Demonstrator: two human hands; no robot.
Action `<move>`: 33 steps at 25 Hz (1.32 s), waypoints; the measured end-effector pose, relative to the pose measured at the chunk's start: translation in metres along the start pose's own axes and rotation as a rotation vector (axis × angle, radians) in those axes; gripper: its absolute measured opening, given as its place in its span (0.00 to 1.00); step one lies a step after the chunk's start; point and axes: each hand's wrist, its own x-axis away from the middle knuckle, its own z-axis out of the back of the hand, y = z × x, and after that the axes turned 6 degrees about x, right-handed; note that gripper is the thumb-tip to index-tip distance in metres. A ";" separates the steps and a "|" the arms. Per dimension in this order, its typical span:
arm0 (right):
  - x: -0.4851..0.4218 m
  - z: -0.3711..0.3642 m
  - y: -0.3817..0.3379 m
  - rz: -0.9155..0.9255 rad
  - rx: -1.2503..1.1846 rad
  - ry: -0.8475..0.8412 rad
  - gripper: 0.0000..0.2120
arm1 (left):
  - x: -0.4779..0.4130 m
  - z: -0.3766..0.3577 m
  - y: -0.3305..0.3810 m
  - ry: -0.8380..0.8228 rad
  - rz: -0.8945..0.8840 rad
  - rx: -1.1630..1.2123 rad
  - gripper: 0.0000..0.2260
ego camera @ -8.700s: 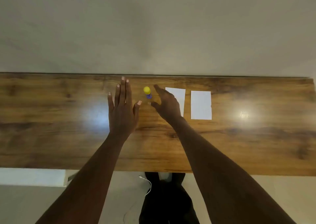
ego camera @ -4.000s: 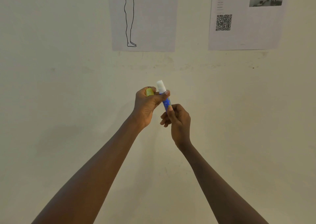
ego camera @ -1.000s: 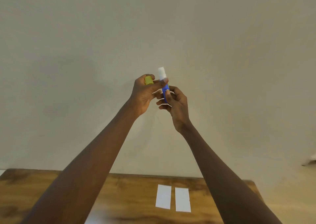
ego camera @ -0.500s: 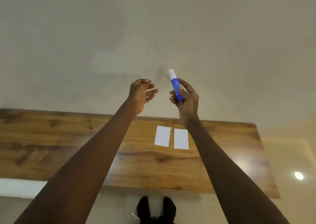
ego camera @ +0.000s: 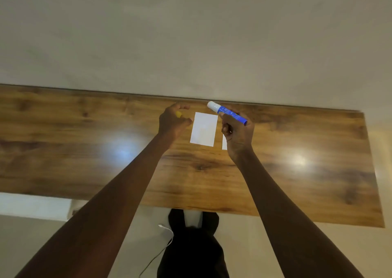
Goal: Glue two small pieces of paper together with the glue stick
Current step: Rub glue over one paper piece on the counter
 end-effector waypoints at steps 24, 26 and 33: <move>-0.064 -0.017 0.096 0.024 0.282 0.188 0.05 | -0.052 -0.054 -0.119 0.132 -0.440 -0.707 0.19; -0.063 -0.021 0.098 0.019 0.327 0.161 0.07 | -0.045 -0.057 -0.124 0.154 -0.415 -0.625 0.15; -0.060 -0.027 0.109 0.035 0.503 0.066 0.12 | -0.043 -0.053 -0.141 0.229 -0.221 -0.367 0.14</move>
